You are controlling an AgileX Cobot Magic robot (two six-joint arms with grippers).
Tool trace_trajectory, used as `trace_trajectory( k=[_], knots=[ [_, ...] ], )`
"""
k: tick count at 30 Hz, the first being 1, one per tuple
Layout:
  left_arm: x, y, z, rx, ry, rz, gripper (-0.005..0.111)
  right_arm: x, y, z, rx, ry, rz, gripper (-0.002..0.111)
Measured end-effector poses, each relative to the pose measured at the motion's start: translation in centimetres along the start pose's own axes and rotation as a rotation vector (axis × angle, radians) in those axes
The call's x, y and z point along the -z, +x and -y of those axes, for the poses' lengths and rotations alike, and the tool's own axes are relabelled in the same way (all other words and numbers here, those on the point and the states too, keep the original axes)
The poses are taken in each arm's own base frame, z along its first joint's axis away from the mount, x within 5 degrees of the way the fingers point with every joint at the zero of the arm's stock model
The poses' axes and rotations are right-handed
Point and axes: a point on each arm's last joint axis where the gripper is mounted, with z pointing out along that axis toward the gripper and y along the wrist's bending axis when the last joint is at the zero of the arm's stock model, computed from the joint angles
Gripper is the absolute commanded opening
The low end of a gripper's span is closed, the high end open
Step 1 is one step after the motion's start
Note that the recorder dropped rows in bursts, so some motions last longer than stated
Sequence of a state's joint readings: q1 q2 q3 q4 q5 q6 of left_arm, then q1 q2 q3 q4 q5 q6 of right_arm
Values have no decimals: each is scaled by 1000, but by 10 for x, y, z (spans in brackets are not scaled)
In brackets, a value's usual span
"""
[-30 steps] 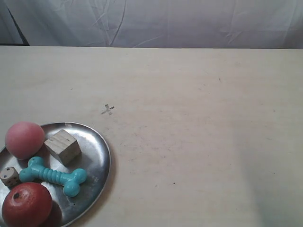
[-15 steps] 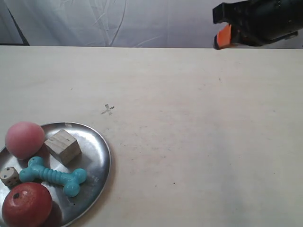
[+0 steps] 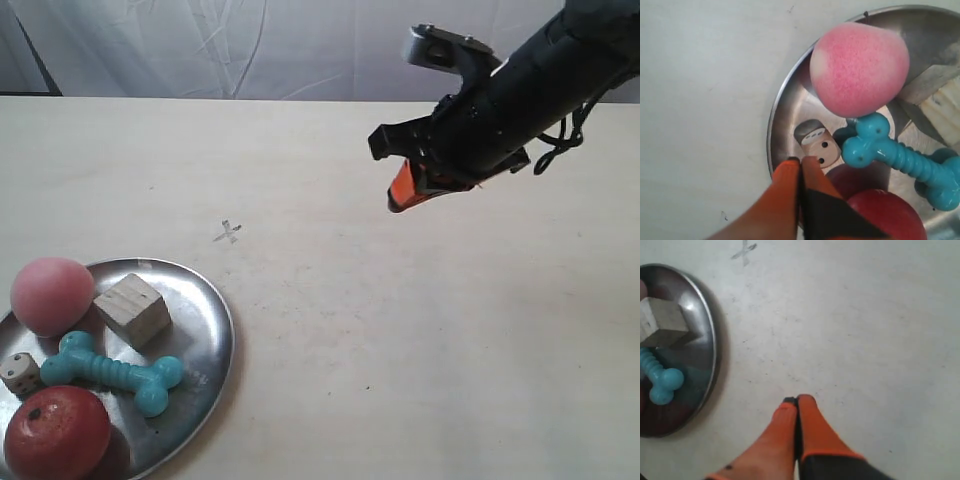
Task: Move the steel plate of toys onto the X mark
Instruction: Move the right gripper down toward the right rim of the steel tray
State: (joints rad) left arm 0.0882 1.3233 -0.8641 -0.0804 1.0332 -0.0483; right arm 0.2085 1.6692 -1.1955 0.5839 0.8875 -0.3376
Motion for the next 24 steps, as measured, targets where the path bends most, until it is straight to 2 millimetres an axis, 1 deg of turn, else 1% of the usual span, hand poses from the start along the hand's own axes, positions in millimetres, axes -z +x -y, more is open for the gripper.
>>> trace_trajectory(
  k=[3, 7, 8, 9, 12, 14, 16, 19, 21, 24],
  knots=[
    [-4, 4, 0, 2, 0, -21, 20, -6, 0, -14, 40, -8, 8, 14],
    [-8, 8, -1, 4, -1, -40, 40, -12, 0, -28, 92, -11, 36, 46],
    [-9, 8, -1, 4, -2, -42, 43, -14, 0, -31, 102, -13, 37, 53],
    [-9, 8, -1, 4, -2, -42, 47, -17, 0, -34, 107, -18, 37, 56],
    [-10, 9, -1, 4, -2, -48, 51, -31, 3, -39, 103, -35, 1, 55],
    [-13, 13, -2, 6, -3, -66, 51, -47, 6, -41, 86, -45, -47, 55],
    [-20, 19, -3, 8, -6, -95, 51, -65, 11, -40, 64, -50, -111, 55],
    [-35, 33, -5, 20, -12, -132, 51, -87, 19, -38, 23, -66, -196, 55],
    [-44, 41, -7, 31, -16, -150, 51, -96, 21, -37, -10, -79, -225, 55],
    [-53, 49, -8, 53, -20, -157, 52, -103, 24, -36, -48, -97, -244, 55]
  ],
)
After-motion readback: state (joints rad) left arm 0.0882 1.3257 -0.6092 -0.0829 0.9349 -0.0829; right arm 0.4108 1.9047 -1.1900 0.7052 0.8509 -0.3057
